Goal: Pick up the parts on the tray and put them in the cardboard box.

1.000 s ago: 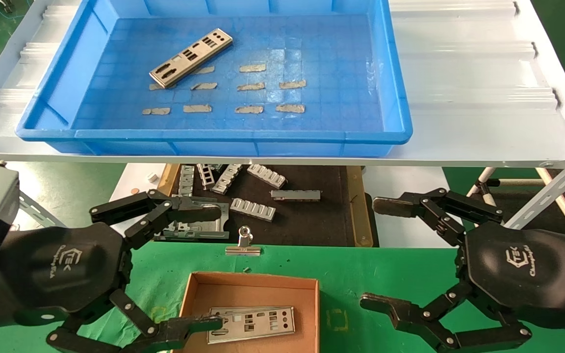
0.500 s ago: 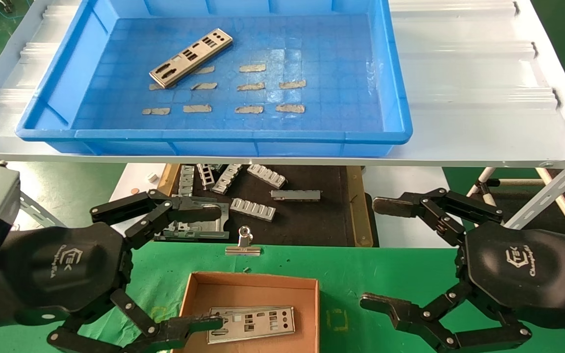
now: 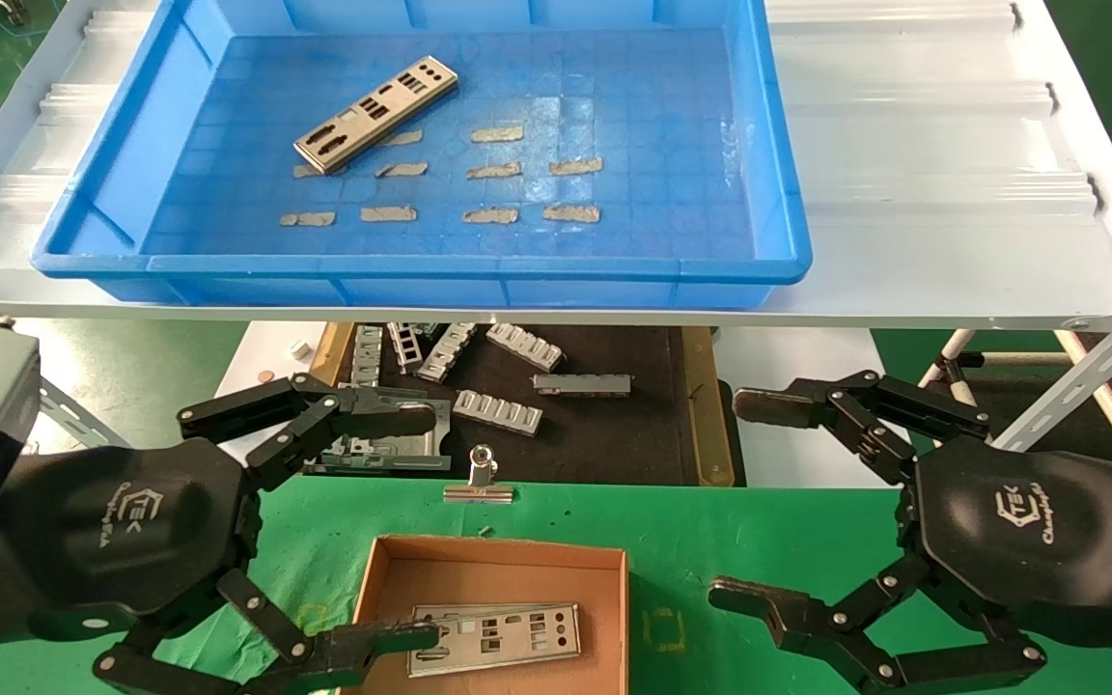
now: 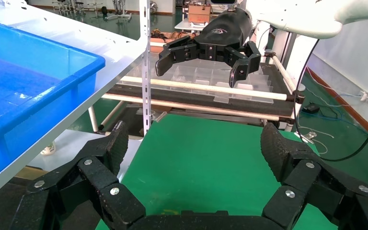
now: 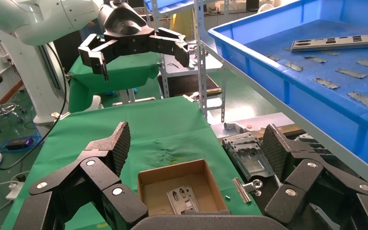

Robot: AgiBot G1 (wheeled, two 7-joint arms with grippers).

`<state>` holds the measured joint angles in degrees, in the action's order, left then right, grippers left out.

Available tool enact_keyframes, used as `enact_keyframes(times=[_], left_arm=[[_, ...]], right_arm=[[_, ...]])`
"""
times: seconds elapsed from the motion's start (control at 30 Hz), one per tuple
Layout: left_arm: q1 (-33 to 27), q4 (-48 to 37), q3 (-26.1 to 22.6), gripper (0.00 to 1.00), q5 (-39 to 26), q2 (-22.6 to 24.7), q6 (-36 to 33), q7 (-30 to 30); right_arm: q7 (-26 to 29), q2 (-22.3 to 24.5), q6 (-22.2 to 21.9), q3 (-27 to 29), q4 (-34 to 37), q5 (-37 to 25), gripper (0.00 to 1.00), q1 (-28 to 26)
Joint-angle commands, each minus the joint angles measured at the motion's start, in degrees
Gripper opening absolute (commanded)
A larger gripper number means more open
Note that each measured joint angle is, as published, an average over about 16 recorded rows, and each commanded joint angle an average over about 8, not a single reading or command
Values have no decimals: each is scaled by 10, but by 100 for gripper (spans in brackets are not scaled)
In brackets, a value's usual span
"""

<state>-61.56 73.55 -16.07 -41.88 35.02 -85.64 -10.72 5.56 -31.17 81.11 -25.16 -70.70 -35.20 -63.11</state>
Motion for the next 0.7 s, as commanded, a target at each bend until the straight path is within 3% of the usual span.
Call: enact_keyframes(times=[0.03,0.7], left_arm=[[0,0,0,100,0,0,0,0],[0,0,0,100,0,0,0,0]], right_arm=[[0,0,0,0,0,0,100,0],[0,0,0,0,0,0,100,0]])
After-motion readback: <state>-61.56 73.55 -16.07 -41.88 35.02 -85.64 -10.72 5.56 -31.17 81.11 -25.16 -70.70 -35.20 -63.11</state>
